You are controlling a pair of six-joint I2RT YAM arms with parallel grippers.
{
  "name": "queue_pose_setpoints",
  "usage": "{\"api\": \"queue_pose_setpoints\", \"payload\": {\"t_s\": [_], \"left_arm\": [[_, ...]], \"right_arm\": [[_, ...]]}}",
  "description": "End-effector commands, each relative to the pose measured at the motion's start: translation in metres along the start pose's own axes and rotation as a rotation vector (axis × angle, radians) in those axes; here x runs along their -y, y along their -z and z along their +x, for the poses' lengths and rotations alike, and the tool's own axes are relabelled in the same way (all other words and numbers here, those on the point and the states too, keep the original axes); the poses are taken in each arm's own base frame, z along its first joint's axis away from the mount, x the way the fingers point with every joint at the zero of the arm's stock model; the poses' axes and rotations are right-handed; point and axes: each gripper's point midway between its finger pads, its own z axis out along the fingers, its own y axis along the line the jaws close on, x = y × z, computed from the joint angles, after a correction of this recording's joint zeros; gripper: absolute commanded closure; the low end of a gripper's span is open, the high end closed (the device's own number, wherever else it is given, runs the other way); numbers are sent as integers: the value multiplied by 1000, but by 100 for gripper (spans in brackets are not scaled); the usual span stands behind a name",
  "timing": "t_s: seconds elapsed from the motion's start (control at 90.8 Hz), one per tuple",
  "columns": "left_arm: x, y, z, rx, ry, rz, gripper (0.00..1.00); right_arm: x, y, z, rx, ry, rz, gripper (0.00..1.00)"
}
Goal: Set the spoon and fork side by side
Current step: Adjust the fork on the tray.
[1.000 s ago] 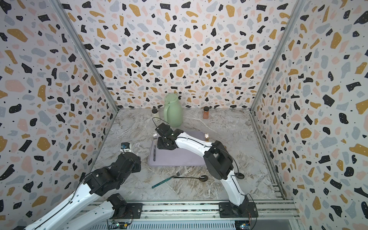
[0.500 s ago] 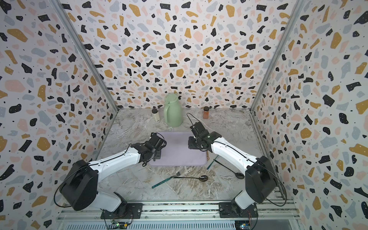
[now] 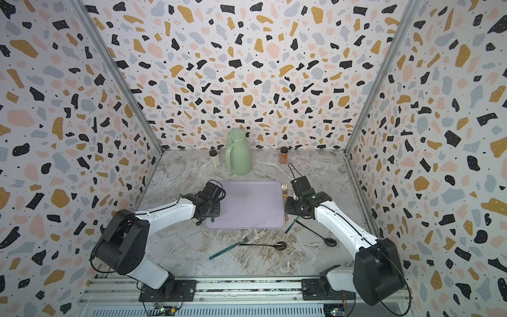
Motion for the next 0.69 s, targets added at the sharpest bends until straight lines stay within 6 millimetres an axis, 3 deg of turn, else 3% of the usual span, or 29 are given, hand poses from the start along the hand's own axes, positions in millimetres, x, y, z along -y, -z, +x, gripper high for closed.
{"api": "queue_pose_setpoints", "payload": {"t_s": [0.0, 0.363, 0.683], "left_arm": [[6, -8, 1, -8, -17, 40, 63], [3, -28, 14, -68, -28, 4, 81], [3, -28, 23, -97, -42, 20, 85]], "right_arm": [[7, 7, 5, -6, -9, -2, 65], [22, 8, 12, -30, -47, 36, 67], [37, 0, 28, -100, -100, 55, 67]]}}
